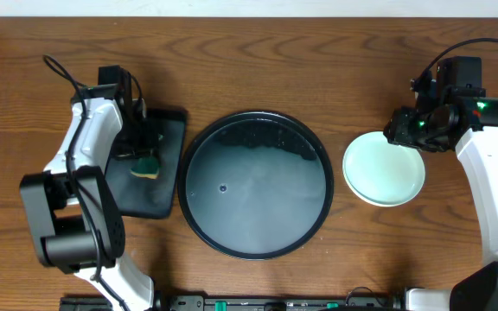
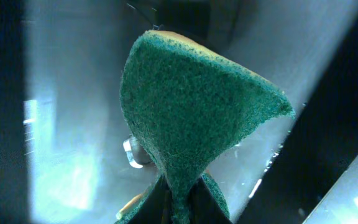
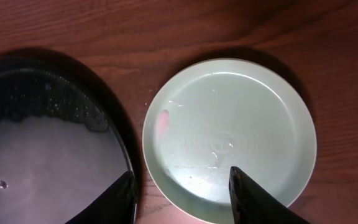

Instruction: Clean dirty plates on tray and stack at the side

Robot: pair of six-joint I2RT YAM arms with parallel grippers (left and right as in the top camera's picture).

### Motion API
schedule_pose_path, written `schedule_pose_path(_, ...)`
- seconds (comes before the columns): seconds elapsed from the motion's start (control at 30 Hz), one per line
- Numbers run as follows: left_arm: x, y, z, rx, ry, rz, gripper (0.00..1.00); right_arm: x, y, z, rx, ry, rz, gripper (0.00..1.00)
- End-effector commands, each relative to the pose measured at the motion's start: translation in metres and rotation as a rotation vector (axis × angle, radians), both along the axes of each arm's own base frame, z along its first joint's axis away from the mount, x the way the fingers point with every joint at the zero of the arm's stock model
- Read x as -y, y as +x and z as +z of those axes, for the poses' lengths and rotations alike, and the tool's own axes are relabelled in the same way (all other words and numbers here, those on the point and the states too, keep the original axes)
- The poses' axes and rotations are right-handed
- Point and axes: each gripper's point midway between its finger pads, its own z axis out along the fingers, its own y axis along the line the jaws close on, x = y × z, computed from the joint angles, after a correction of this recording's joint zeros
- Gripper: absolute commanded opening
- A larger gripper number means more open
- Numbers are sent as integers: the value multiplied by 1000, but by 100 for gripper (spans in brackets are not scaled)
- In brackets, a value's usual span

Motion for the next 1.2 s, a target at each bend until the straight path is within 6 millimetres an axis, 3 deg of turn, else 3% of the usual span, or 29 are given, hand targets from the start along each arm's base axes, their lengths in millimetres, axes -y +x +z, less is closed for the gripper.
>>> schedule_pose_path(0.0,14,-3,-15,-34,-89,-38,29,-2,4,7,26,-2,21,46)
schedule_pose_path(0.03,15,-4,-16,-40,-90,-37,43,-2,4,7,26,-2,21,46)
schedule_pose_path(0.13,14,-5,-18,-47,-90,-33,71,-2,4,7,25,-2,21,46)
schedule_pose_path(0.23,14,-3,-15,-37,-86,-20,72,-3,2,7,20,-2,21,46)
schedule_pose_path(0.33,13,1,3,-2,-81,-9,73,-3,2,7,19,-2,22,46)
schedule_pose_path(0.47,12,7,49,107,-67,-10,73,-3,2,11,23,-2,33,47)
schedule_pose_path(0.63,13,4,111,285,-43,-17,73,-4,0,35,54,-17,69,53)
schedule_pose_path(0.73,13,-1,141,376,-30,-21,73,-3,1,62,102,-22,71,68)
schedule_pose_path(0.8,14,-5,156,422,-24,-23,73,-4,0,84,146,-26,71,85)
schedule_pose_path(0.83,14,-6,163,443,-21,-24,73,-4,-3,102,179,-30,74,99)
schedule_pose_path(1.07,15,-10,175,481,-16,-25,73,-2,-31,208,460,-66,66,99)
schedule_pose_path(1.17,15,-10,174,478,-17,-25,73,-3,-52,234,553,-75,62,99)
